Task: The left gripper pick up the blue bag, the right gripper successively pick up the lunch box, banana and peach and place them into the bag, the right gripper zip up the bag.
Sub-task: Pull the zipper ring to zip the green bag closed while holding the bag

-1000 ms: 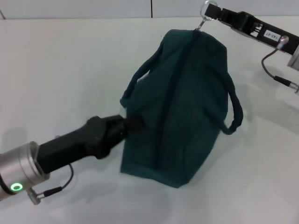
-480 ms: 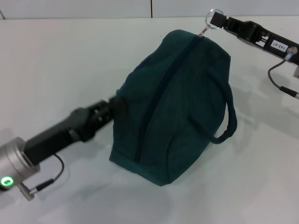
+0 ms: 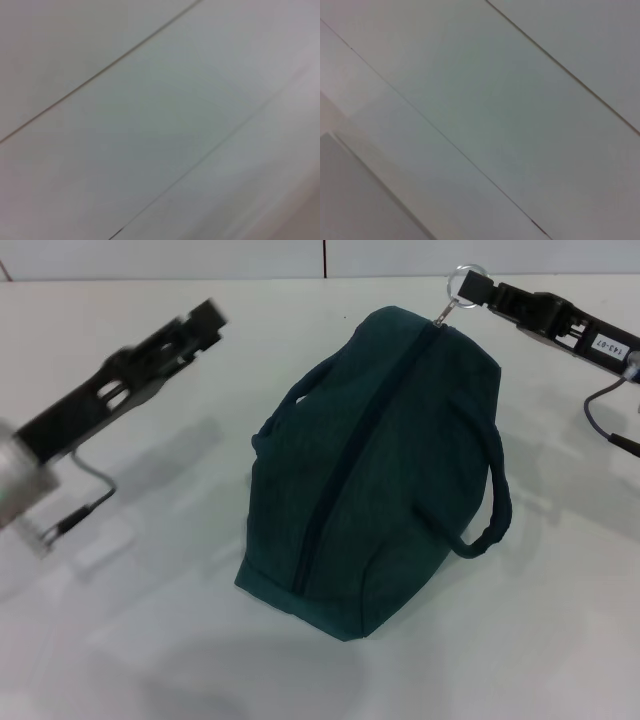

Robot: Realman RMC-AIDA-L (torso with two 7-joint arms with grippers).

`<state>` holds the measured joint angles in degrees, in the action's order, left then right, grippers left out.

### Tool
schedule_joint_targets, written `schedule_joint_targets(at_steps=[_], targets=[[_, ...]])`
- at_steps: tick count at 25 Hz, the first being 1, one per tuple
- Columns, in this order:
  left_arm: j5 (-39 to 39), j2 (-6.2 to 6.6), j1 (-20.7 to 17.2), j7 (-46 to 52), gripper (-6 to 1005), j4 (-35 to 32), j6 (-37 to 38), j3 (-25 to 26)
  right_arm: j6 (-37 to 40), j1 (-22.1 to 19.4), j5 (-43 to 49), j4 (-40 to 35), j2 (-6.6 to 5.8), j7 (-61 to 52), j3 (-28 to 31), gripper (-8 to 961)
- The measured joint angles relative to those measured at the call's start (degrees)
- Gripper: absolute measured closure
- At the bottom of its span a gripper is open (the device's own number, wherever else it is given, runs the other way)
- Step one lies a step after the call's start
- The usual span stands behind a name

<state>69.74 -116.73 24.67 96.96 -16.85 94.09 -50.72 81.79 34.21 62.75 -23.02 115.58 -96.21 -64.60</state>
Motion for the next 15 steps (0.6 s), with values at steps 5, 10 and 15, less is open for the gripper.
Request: schedule_joint_targets(at_steps=[5, 10, 15], targets=[[8.51, 1.51, 8.33, 6.67, 259, -0.02, -5.82, -0.41, 0.56, -0.33, 0.00, 0.02, 0.08, 0.57, 0.01, 946], [15.60, 2.19, 14.59, 13.31, 119, -0.71, -6.42, -0.44, 1.30, -0.47, 0.00, 0.26, -0.03, 1.33, 0.10, 946], [20.68, 0.04, 15.81, 18.78, 110, -7.03, -6.70, -0.44, 1.66, -0.47, 0.01, 0.49, -0.07, 1.93, 0.99, 946]])
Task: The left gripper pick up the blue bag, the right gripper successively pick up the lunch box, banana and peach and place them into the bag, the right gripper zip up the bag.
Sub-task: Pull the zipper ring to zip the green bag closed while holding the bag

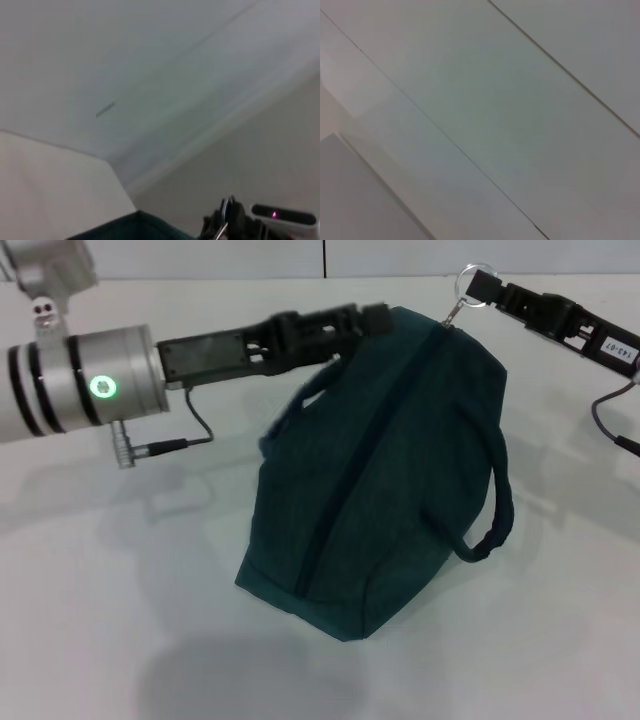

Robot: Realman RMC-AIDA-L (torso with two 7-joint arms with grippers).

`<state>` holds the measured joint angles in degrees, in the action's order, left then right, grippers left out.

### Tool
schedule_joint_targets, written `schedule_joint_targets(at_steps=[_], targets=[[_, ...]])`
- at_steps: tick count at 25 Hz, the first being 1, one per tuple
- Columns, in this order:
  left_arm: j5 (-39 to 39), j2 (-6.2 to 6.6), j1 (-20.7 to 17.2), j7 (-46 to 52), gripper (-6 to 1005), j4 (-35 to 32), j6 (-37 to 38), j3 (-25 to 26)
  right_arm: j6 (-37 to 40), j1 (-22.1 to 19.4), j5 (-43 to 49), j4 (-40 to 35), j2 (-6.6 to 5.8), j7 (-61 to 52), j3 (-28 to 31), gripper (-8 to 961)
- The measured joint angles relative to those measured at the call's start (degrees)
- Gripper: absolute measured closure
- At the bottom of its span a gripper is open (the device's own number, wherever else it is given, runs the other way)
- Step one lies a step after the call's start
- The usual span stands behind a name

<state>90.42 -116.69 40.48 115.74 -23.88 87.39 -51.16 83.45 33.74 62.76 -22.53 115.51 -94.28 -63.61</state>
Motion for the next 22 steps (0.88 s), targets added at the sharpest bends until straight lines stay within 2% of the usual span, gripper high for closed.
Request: schedule_joint_targets(at_steps=[3, 6, 15, 22], targets=[[3.30, -1.23, 0.07, 1.52, 118, -2.83, -0.61, 0.01, 0.35, 0.00, 0.00, 0.01, -0.02, 0.07, 0.20, 946], [4.90, -1.94, 0.11, 1.71, 126, -3.89, -1.28, 0.01, 1.03, 0.01, 0.00, 0.00, -0.02, 0.07, 0.23, 947], [5.36, -2.21, 0.16, 1.29, 150, -4.03, -3.66, 0.01, 1.80, -0.04, -0.01, 0.11, -0.02, 0.18, 0.25, 947], [4.95, -2.53, -0.03, 0.87, 512, -4.08, -3.72, 0.34, 1.99, -0.22, -0.01, 0.19, 0.03, 0.22, 0.25, 947]])
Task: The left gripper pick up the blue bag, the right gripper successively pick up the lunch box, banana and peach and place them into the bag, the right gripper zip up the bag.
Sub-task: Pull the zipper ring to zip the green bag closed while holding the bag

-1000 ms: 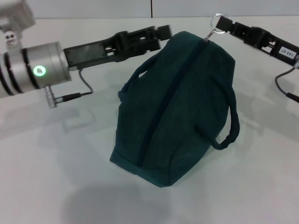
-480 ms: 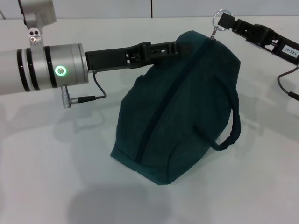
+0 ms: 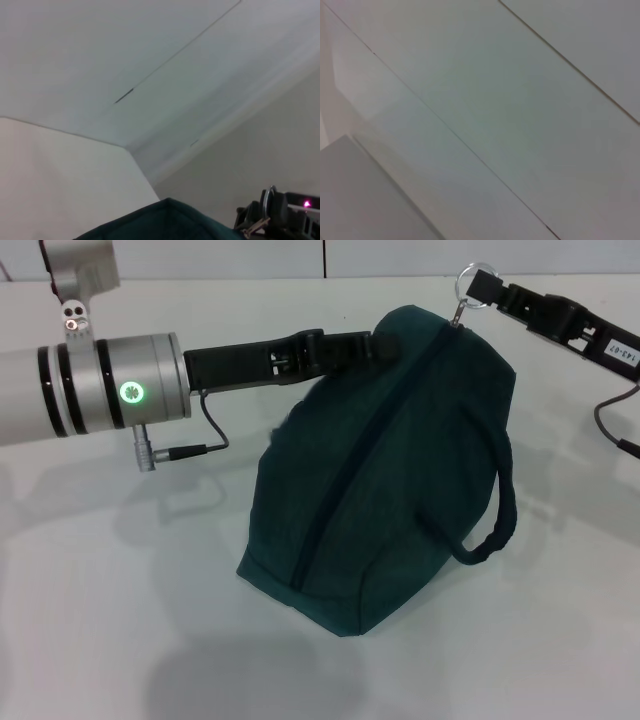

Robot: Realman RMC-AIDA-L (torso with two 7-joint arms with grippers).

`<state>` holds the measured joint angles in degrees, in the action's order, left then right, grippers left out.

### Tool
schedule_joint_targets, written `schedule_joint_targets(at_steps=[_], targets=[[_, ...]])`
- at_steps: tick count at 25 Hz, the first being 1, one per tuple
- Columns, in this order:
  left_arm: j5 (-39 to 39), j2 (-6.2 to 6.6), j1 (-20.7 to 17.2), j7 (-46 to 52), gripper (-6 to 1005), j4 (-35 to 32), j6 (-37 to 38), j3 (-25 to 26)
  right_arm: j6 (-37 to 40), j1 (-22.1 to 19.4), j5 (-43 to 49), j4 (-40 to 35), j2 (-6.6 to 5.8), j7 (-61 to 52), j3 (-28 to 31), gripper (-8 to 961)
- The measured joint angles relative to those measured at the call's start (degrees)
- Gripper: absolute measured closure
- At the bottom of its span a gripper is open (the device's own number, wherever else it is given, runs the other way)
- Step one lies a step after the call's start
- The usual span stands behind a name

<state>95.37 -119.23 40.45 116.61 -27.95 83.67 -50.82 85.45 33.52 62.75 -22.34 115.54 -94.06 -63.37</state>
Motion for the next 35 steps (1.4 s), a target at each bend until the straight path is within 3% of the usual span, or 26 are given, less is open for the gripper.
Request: schedule_joint_targets(at_steps=[17, 35], targets=[[-1.68, -0.35, -0.24, -0.18, 915, 0.47, 0.52, -0.25, 0.22, -1.43, -1.50, 0.87, 0.11, 0.02, 0.01, 946], [-4.52, -0.66, -0.96, -4.38, 953, 0.97, 3.10, -3.99, 2.36, -2.86, -6.99, 6.75, -0.19, -2.64, 0.18, 947]])
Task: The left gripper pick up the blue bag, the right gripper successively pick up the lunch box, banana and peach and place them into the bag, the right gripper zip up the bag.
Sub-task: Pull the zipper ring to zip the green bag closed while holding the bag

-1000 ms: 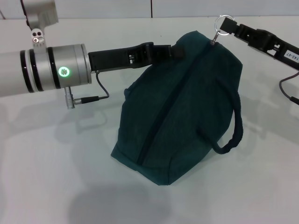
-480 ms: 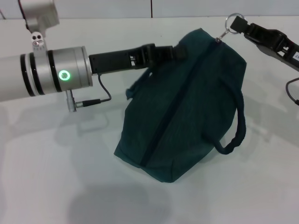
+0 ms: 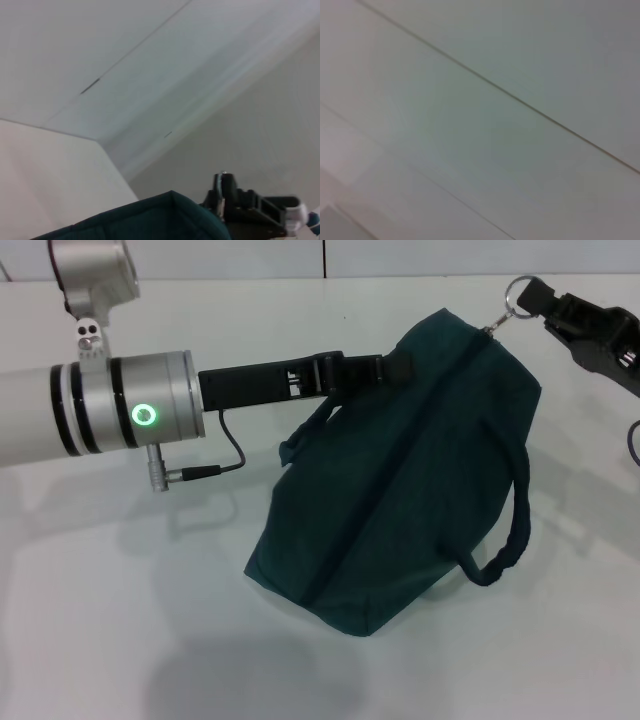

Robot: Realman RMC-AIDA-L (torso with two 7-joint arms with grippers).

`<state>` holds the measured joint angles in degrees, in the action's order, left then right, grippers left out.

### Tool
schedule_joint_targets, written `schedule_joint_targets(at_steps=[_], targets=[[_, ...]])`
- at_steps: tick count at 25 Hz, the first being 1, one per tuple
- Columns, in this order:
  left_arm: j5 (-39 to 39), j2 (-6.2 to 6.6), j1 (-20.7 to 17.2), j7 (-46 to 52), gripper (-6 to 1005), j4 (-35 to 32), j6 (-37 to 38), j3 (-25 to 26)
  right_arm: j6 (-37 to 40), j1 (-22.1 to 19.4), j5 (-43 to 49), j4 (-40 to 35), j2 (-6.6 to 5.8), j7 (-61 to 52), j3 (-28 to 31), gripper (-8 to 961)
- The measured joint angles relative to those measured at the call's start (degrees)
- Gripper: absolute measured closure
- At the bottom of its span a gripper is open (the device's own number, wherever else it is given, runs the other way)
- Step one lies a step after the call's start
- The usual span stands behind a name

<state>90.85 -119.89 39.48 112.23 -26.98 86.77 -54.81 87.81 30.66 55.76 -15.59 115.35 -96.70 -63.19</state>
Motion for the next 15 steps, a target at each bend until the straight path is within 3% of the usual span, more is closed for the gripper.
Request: schedule_joint_targets(at_steps=[15], targets=[[-4.98, 0.01, -1.53, -7.04, 966, 1.27, 5.75, -3.40, 3.38, -2.00, -2.40, 6.65, 0.44, -14.48, 0.06, 945]])
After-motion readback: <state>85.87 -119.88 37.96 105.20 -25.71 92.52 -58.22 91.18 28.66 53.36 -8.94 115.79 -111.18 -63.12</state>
